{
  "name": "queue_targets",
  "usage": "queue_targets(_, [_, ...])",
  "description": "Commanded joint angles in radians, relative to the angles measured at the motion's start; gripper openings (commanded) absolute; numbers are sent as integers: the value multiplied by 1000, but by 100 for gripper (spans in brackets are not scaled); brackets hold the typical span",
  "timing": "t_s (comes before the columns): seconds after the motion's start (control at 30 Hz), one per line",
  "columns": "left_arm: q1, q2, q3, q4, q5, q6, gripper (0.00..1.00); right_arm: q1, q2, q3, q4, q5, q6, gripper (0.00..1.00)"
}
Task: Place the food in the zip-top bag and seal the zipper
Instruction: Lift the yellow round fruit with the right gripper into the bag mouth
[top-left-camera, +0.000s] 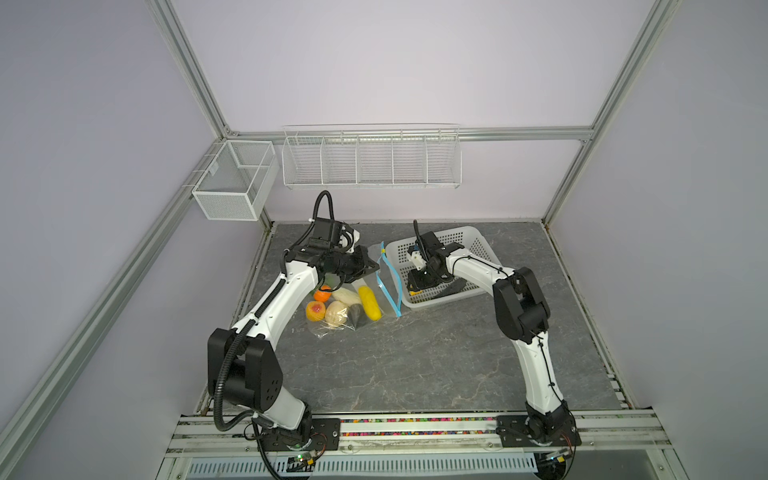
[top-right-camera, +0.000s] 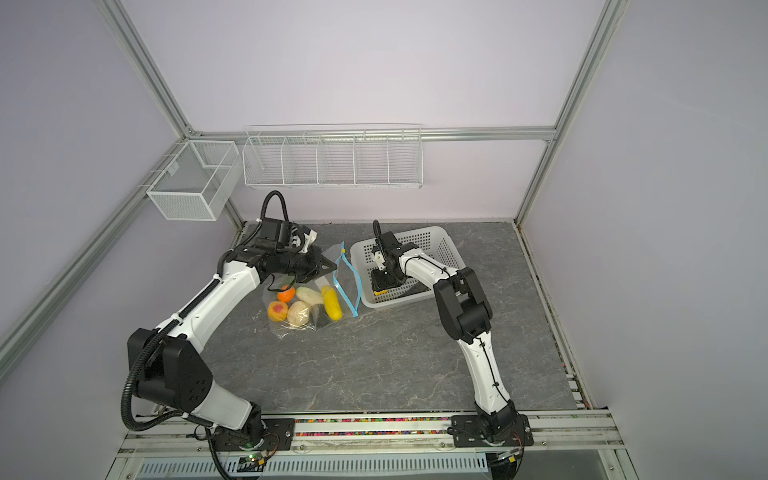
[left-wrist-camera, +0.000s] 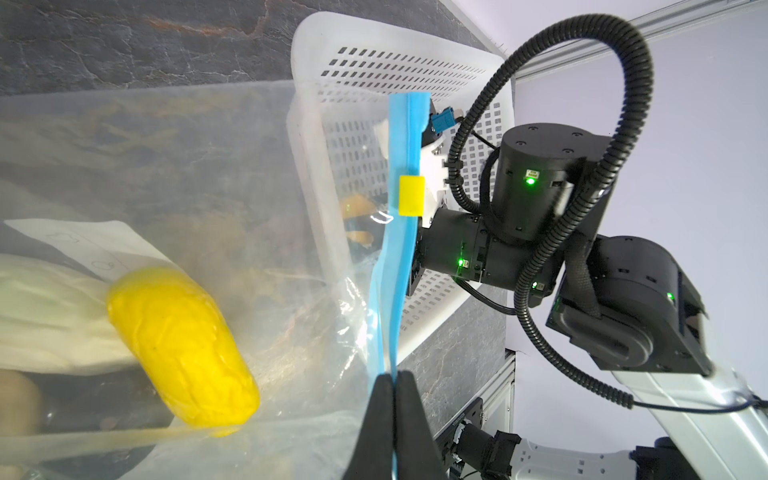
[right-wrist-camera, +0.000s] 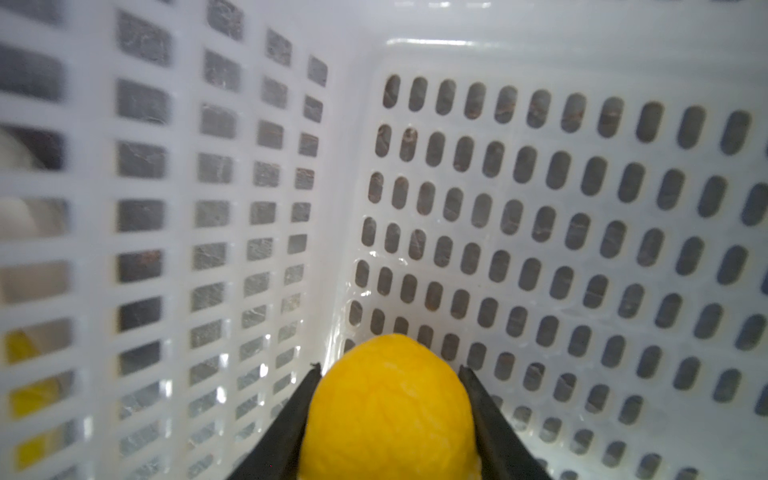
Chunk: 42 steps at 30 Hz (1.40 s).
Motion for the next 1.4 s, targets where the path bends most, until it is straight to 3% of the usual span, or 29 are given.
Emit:
queue_targets(0.0, [-3,6,36,9,3,0,0,-16,-46,-4,-15,4,8,42])
queue_targets(0.37, [-4,6,62,-16,-15,8,0,-53,-217,-69,17,-57,29,36])
queue_targets(0.63, [-3,9,68,-17,-16,17,0,-45,-441,-250,179,-286,27,36])
queue_targets(0.77, [-3,-7,44,26,-10,1,0,1,-504,-295,236,-333,-14,36])
queue_targets(1.37, [-5,-69,5,66,18,6,0,95,-347,-214,361,-425,38,35])
